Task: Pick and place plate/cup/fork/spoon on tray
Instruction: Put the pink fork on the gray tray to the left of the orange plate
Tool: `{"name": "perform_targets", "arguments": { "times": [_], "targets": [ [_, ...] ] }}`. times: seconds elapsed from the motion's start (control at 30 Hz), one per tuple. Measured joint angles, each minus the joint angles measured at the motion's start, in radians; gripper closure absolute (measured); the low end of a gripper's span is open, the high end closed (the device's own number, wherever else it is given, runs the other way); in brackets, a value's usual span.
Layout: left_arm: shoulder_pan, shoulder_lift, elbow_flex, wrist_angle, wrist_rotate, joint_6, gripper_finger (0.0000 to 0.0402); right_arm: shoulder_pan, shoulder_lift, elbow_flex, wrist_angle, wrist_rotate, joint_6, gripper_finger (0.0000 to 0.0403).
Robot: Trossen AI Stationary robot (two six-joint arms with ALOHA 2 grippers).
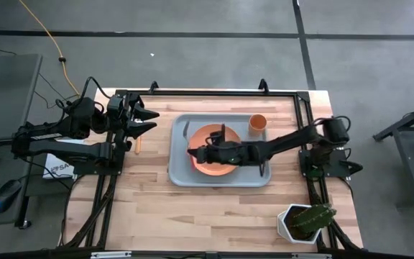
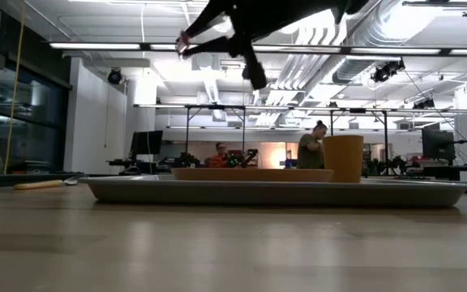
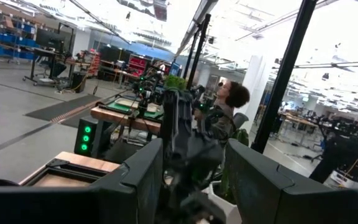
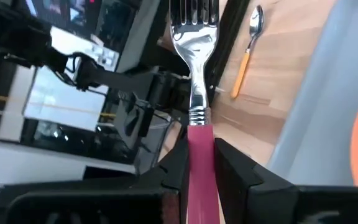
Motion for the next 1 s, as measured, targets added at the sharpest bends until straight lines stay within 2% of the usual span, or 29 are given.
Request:
{"name": "perform_targets", "arguments": {
  "times": [0.13,0.23,0.5,0.73,1.0],
  "targets": [
    [0.000,0.000,0.000,0.000,0.000,0.000,0.0241,0.003,0.076,0.051,0.013,0.029,0.027,0.0355],
    [0.000,0.000,0.000,0.000,0.000,0.000,0.0241,-0.001,0.139,0.142,-0.039,0.030,0.022,0.0355],
    [0.000,0.000,0.000,0.000,0.000,0.000,0.0241,-0.034,0.327,0.447,-0.401,0.046,0.031,0.0355],
    [0.000,0.000,0.000,0.000,0.000,0.000,0.0241,-0.060,0.479,0.671,-0.719,0.066,0.147,0.0355],
    [0.000,0.000,0.000,0.000,0.000,0.000,0.0241,-0.067,0.614,0.809,-0.795,0.037,0.184,0.0355]
  ]
}}
